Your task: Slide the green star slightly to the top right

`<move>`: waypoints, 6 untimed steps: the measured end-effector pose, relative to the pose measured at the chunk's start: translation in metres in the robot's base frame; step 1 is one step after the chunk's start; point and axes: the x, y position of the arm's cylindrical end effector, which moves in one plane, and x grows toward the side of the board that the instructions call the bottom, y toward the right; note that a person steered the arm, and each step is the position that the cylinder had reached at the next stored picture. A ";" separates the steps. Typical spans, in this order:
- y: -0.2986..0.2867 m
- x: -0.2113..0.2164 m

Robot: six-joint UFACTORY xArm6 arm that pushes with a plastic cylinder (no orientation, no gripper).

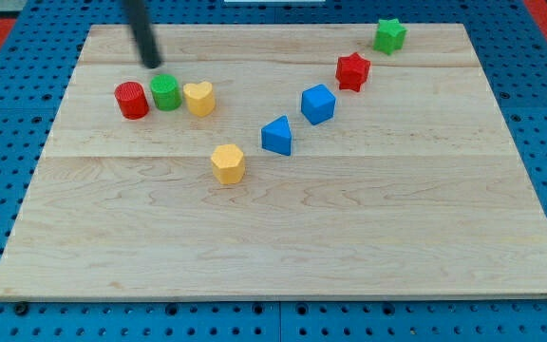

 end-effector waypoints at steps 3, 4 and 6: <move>0.210 -0.014; 0.262 -0.018; 0.279 -0.034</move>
